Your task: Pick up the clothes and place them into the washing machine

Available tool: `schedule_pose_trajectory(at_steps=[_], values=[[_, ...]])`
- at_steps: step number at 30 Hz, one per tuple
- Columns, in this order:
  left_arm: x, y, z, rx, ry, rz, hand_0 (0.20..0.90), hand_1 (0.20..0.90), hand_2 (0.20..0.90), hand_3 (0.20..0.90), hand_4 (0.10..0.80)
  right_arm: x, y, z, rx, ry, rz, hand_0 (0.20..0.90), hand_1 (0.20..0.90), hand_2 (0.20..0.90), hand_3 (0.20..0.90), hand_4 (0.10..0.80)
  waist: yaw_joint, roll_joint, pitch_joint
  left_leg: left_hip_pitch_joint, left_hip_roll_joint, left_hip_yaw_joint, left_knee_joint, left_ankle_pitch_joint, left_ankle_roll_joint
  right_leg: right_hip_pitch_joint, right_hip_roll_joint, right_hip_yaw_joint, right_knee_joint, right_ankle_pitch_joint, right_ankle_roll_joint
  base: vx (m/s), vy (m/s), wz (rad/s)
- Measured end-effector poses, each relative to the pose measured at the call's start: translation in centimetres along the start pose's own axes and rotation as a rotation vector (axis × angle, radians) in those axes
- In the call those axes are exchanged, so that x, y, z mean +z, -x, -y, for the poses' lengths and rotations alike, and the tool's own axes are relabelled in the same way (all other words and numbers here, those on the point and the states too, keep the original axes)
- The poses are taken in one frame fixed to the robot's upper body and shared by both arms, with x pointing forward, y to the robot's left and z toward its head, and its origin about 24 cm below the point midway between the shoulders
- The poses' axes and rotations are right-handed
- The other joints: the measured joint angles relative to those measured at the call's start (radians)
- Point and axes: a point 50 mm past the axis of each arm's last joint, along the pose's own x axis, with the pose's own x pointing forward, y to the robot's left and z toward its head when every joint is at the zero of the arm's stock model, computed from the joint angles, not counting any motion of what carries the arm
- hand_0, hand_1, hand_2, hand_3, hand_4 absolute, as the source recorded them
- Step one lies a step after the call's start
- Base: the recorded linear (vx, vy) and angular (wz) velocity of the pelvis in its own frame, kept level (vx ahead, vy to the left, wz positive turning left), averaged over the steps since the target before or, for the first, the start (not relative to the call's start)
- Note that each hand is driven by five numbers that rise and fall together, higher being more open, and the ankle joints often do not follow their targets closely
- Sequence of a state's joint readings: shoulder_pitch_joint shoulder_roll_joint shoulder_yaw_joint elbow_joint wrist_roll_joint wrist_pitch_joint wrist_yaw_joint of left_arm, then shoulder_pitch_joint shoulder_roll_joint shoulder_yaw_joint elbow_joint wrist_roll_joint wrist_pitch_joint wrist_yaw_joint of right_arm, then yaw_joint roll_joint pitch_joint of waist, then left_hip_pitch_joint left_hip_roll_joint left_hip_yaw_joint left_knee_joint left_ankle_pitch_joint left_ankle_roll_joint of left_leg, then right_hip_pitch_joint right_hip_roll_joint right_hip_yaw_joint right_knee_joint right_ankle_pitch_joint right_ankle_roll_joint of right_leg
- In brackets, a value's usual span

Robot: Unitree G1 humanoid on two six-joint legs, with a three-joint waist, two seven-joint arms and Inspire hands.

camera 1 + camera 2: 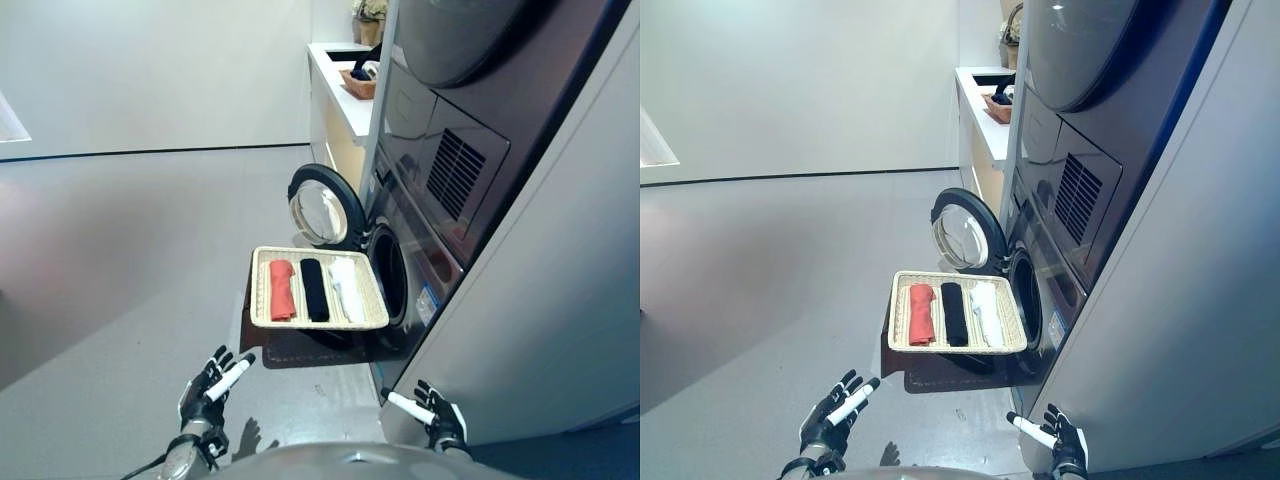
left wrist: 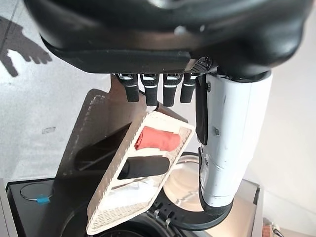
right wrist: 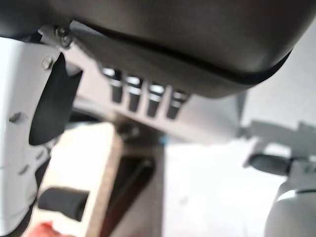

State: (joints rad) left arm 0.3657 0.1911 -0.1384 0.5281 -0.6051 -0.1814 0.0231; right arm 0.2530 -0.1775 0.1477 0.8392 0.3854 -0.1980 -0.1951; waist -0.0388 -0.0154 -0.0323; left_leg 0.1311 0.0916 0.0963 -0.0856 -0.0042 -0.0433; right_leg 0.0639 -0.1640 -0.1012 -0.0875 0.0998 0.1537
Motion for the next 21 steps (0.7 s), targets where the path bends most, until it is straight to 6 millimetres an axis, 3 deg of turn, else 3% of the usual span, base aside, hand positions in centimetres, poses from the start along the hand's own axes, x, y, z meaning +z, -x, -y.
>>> schedule_pose_trajectory(at_steps=[12,21], values=[[0.0,0.0,0.0,0.0,-0.001,-0.001,0.9,0.9,0.9,0.9,0.8,0.0,0.0,0.0,0.0,0.0,0.0,0.9,0.9,0.9,0.9,0.8,0.0,0.0,0.0,0.0,0.0,0.0,0.0,0.0,0.0,-0.001,0.0,0.0,0.0,0.0,0.0,0.0,0.0,0.0],[-1.4,0.0,-1.1,0.056,-0.053,-0.068,0.9,0.9,0.9,0.9,0.8,0.5,-0.2,0.2,-0.004,0.01,0.014,0.9,0.9,0.9,0.9,0.8,-0.001,-0.001,0.0,-0.001,0.0,0.001,0.0,0.0,-0.001,-0.002,0.0,0.001,0.0,0.0,0.0,0.0,0.0,0.0]])
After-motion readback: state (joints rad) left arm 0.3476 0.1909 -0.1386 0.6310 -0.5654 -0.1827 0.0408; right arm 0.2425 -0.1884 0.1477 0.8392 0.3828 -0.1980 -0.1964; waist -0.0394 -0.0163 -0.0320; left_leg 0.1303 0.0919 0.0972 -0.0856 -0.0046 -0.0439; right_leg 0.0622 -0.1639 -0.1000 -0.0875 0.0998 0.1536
